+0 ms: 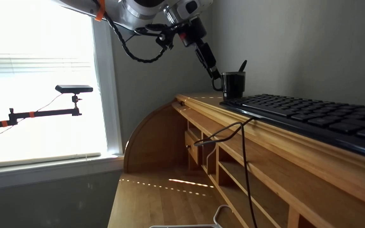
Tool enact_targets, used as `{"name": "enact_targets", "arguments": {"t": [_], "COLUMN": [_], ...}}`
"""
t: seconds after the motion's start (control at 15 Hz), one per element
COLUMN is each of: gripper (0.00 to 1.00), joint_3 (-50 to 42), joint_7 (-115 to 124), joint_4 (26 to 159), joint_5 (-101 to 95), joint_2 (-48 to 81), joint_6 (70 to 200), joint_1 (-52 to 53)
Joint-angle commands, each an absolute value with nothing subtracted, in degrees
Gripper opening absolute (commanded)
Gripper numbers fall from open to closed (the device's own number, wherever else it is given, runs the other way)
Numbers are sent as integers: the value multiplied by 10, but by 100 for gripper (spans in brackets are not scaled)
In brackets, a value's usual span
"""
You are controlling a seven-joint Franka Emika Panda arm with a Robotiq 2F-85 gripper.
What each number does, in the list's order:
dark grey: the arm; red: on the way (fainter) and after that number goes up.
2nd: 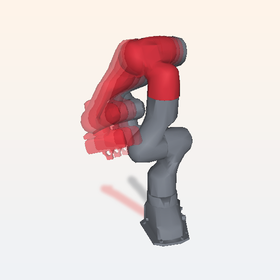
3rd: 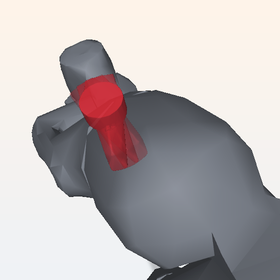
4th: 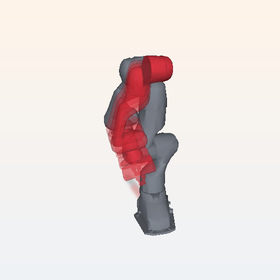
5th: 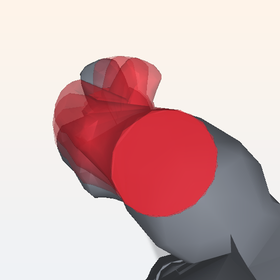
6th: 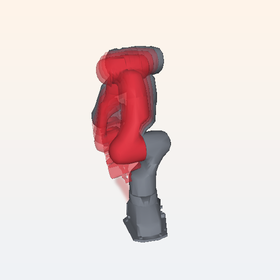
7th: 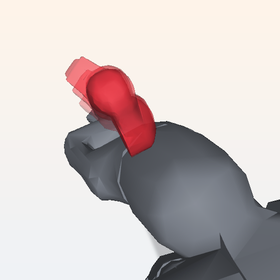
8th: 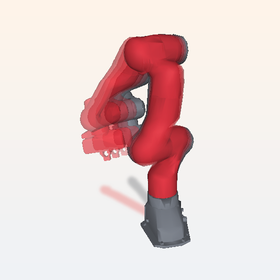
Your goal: Move the black mug on the top of the cabinet to the far left panel of the desk
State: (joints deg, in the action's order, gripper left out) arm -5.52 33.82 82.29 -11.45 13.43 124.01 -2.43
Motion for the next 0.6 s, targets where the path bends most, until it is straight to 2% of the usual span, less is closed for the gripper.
{"name": "enact_targets", "arguments": {"t": [0.0, 0.13, 0.33, 0.47, 0.53], "gripper": [39, 33, 39, 23, 11], "joint_3": [-68, -70, -65, -64, -63], "joint_7": [360, 360, 365, 365, 365], "joint_4": [802, 798, 799, 800, 800], "joint_5": [-132, -135, -146, -145, -142], "joint_2": [154, 157, 160, 161, 161], "joint_6": [1248, 1252, 1259, 1257, 1257], "joint_1": [-12, -11, -15, -16, -17]}}
